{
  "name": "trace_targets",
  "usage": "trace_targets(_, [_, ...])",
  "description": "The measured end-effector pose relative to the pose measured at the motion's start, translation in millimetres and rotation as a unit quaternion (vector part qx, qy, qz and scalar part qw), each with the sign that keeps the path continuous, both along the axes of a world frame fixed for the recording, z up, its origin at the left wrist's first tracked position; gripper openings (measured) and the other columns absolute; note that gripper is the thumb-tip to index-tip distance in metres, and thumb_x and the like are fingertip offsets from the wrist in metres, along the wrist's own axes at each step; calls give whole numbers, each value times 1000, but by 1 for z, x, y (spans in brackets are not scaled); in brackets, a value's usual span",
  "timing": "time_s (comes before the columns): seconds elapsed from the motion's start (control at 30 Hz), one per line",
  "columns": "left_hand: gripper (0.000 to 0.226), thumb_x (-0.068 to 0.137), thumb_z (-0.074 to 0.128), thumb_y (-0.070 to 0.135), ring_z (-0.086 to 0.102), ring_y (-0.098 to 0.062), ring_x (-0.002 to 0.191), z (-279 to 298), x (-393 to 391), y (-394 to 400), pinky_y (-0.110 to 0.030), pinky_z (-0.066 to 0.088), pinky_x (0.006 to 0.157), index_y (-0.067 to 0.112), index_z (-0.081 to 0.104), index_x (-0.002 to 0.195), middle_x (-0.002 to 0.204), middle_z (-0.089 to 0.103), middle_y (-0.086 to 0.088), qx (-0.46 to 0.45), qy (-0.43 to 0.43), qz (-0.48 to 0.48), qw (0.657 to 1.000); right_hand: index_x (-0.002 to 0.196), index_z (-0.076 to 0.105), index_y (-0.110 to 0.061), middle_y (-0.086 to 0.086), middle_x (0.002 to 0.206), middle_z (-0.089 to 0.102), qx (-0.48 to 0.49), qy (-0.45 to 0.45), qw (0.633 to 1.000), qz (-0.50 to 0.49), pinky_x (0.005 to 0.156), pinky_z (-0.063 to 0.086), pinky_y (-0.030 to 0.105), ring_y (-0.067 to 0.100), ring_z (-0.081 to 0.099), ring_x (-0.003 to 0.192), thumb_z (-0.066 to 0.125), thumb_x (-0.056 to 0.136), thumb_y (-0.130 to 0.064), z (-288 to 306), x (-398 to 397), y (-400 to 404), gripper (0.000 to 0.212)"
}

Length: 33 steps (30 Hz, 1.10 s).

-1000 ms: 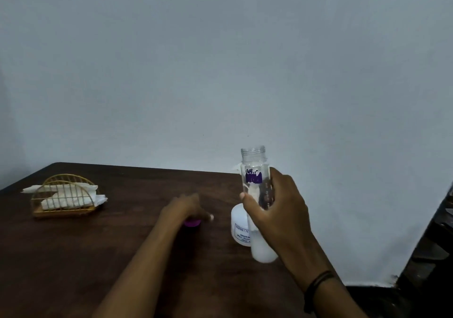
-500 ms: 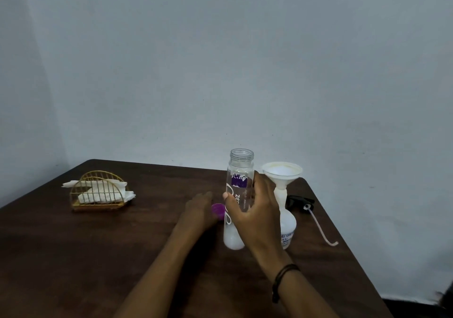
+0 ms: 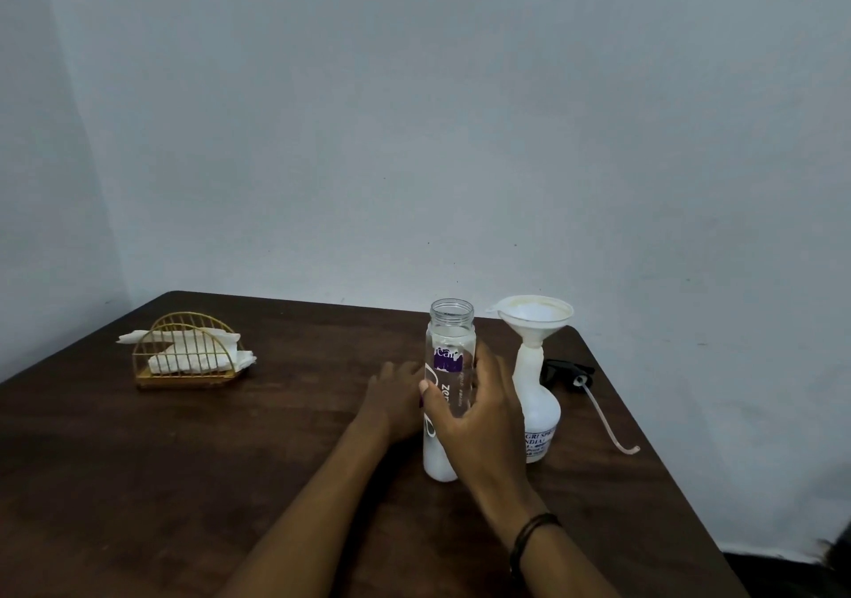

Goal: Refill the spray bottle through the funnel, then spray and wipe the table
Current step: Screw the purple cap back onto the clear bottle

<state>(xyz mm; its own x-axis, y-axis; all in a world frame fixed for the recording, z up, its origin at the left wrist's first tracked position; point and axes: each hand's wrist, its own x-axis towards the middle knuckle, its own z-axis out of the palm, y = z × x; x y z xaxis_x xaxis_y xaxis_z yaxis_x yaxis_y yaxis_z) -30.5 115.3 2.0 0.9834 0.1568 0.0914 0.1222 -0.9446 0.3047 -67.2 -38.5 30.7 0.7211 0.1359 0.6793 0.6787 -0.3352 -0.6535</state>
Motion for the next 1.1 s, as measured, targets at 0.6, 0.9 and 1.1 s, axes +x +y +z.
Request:
trace_targets(0.6, [21,92,67,12,67,-19,93,82,-38,4,-25,58,74,19,61,110,101,67,-8,-571,-387,40,723,147,34,-28,-12,132,59,13,20,999,44,89,52,18,3,61,112,73,84,-42,-5,1,3,76])
trace_targets(0.9, [19,85,71,3,72,-5,90,96,-55,-38,-19,55,73,12,58,95,96,74,3,-584,-470,-34,660,147,33,-29,-11,134,58,5,21,997,70,92,54,28,3,60,116,72,86,-42,-6,4,5,73])
trace_targets(1.1, [30,76,82,21,69,-22,103,89,-54,-35,-30,57,83,15,63,100,107,70,-6,-467,-471,-118,739,146,35,-28,-10,133,57,15,14,996,91,93,54,28,3,59,118,71,88,-40,-4,3,4,70])
